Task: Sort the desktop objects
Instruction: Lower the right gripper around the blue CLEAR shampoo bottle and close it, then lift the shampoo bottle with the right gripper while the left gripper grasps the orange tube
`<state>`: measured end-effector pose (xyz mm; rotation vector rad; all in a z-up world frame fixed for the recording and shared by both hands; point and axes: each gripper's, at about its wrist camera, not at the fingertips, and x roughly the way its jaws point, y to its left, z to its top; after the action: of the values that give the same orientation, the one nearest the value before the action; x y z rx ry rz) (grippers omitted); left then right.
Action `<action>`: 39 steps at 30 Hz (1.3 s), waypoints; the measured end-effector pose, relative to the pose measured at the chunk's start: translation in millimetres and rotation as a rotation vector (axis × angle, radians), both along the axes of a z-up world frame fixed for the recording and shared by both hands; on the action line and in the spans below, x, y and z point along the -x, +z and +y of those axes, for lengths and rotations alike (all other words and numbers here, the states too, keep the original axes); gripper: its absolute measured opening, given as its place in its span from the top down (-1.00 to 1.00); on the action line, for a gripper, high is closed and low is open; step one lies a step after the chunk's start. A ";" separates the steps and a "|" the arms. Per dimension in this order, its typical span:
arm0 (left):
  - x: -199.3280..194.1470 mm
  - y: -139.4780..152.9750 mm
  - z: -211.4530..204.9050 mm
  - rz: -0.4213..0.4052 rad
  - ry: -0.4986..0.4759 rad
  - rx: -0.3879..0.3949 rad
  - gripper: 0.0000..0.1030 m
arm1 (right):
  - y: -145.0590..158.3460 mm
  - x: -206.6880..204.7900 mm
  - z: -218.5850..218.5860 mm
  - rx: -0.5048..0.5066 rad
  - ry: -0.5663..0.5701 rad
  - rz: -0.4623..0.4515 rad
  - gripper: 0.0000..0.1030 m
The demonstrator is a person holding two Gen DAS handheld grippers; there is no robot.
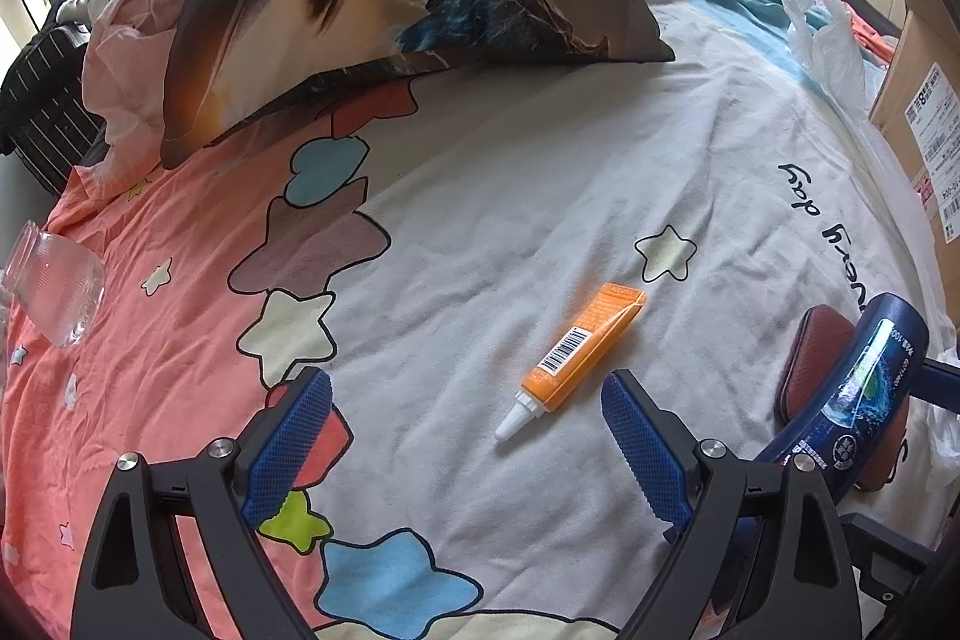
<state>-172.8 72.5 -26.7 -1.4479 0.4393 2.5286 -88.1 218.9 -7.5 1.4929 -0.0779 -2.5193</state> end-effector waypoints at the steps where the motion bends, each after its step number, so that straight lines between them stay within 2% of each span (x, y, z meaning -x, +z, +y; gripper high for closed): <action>1: 0.4 -1.9 0.8 -0.001 -0.001 0.005 -0.82 | -0.5 0.5 -0.1 0.000 0.000 -0.001 -0.57; 6: 2.9 -11.8 4.8 -0.014 -0.001 0.033 -0.82 | -3.0 2.2 0.5 0.004 0.002 -0.005 -0.57; 10: 0.6 -9.5 5.0 -0.013 -0.021 -0.005 -0.79 | -3.2 1.7 0.1 0.007 0.005 -0.005 -0.57; 11: 0.1 -9.3 5.2 -0.022 -0.028 -0.019 -0.61 | -3.1 1.7 -0.1 0.007 0.006 -0.004 -0.57; 12: -0.1 -9.5 5.3 -0.037 -0.035 -0.038 -0.33 | -2.9 1.7 -0.4 0.007 0.007 -0.004 -0.57; 15: -1.6 -9.6 5.9 -0.080 -0.050 -0.091 0.11 | -2.9 1.7 -0.9 0.007 0.009 -0.003 -0.57; 18: -7.0 -8.4 9.8 -0.070 -0.060 -0.069 0.26 | -3.2 1.7 -0.1 0.012 0.009 -0.003 -0.57; 20: -9.7 -7.9 11.3 -0.066 -0.062 -0.061 0.27 | -3.3 2.1 1.5 0.016 0.004 -0.003 -0.57; 25: -10.2 -4.5 7.7 -0.077 -0.063 -0.093 0.64 | -3.2 2.5 3.1 0.023 -0.007 -0.002 -0.57; 39: -22.7 7.5 6.4 -0.053 -0.079 -0.118 0.68 | -5.0 1.8 1.4 0.027 0.002 -0.004 -0.57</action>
<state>-150.0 78.9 -19.3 -1.4221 0.3261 2.4058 -89.9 220.3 -12.5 1.4875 -0.1103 -2.5036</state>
